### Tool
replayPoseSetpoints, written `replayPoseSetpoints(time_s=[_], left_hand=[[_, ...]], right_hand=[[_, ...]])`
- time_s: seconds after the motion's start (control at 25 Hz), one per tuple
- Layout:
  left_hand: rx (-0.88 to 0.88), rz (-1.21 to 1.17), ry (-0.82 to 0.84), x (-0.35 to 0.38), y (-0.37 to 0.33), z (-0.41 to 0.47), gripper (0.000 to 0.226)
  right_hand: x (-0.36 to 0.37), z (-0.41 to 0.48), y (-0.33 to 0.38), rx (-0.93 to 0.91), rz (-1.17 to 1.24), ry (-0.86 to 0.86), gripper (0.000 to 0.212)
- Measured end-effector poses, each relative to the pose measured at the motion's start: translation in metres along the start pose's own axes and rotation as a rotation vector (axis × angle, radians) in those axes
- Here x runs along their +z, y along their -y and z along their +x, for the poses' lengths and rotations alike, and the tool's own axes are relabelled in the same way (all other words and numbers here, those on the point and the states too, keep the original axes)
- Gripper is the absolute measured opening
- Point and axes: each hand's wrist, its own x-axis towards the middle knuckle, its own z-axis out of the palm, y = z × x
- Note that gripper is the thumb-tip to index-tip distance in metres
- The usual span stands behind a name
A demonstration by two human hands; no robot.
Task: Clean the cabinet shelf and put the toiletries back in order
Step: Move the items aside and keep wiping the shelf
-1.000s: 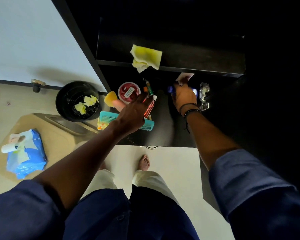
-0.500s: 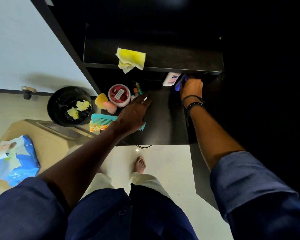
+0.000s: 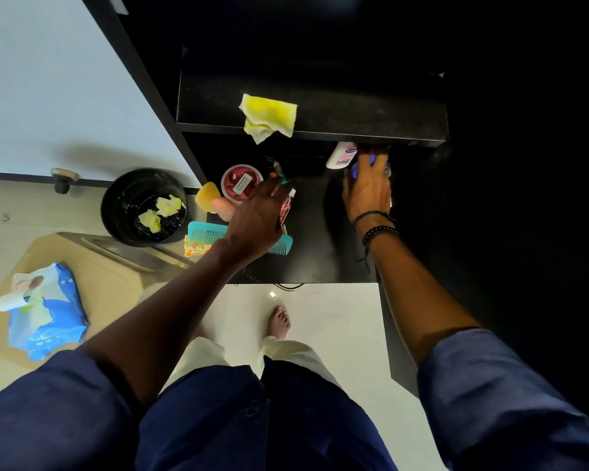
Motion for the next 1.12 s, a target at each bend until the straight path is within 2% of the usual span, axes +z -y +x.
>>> replayPoseSetpoints(time_s=[0.12,0.24,0.36,0.56,0.68,0.84,0.96,1.12], left_hand=[[-0.018,0.036,-0.121,-0.008,0.011,-0.008,0.060],[-0.057,0.153,-0.235,-0.017,0.028,-0.018,0.056],[-0.148,0.189,-0.309,-0.024,0.046,-0.025,0.054],[-0.221,0.149,-0.250,-0.022,0.065,-0.026,0.054],[-0.238,0.077,-0.191,-0.019,0.070,-0.025,0.055],[-0.205,0.066,-0.159,-0.023,0.073,-0.024,0.052],[-0.171,0.095,-0.099,-0.024,0.078,-0.025,0.056],[-0.156,0.148,-0.050,-0.026,0.080,-0.024,0.053]], right_hand=[[0.021,-0.017,0.017,-0.103,0.159,0.054,0.047],[0.048,-0.034,0.040,-0.198,0.351,0.225,0.054],[0.071,-0.047,0.063,-0.256,0.382,0.330,0.058],[0.093,-0.051,0.080,-0.270,0.293,0.302,0.059],[0.100,-0.040,0.086,-0.239,0.247,0.355,0.076],[0.104,-0.019,0.098,-0.299,0.177,0.459,0.094],[0.110,-0.007,0.110,-0.337,0.110,0.499,0.089],[0.106,0.000,0.116,-0.323,0.169,0.473,0.086]])
